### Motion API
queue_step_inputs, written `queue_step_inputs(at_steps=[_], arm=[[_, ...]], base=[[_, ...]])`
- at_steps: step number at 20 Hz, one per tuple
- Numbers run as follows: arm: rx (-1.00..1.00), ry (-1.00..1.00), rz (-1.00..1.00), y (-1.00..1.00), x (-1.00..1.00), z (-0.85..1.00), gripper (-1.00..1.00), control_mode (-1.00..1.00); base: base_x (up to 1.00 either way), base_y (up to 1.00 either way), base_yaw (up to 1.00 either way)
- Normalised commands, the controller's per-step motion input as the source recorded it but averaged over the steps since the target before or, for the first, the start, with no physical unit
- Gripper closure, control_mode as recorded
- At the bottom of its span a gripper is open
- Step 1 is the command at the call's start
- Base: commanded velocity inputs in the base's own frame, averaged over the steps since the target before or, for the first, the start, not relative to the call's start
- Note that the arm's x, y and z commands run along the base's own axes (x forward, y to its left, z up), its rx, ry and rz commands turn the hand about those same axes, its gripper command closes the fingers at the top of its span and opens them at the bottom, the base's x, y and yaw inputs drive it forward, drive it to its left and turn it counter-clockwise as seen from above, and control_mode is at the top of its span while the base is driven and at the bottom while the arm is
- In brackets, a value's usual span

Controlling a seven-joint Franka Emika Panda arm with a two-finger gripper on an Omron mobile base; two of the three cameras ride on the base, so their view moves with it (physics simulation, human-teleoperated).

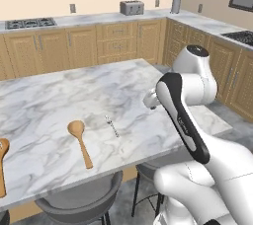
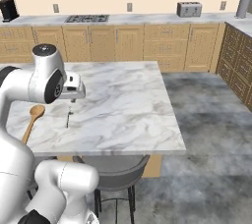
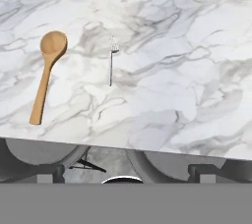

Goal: Pick up the metallic utensils from the counter and place them in the open drawer. Make sure not to pick up any wooden utensils.

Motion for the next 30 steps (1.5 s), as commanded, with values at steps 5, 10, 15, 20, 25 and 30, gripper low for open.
queue_step_inputs(at_steps=[5, 10, 15, 20, 25, 30], arm=[[0.00, 0.00, 0.00, 0.00, 0.00, 0.00, -1.00, 1.00], [0.00, 0.00, 0.00, 0.00, 0.00, 0.00, -1.00, 1.00], [-0.09, 0.12, -0.06, 0.69, 0.61, 0.00, -1.00, -1.00], [-0.11, 0.30, -0.03, 0.84, 1.00, 0.00, -1.00, -1.00], [-0.01, 0.26, 0.00, 0.42, 1.00, -0.37, -1.00, -1.00], [0.00, 0.18, 0.00, 0.03, 0.95, -0.73, -1.00, -1.00]], base=[[0.00, 0.00, 0.00], [0.00, 0.00, 0.00], [0.00, 0.00, 0.00], [0.00, 0.00, 0.00], [0.00, 0.00, 0.00], [0.00, 0.00, 0.00]])
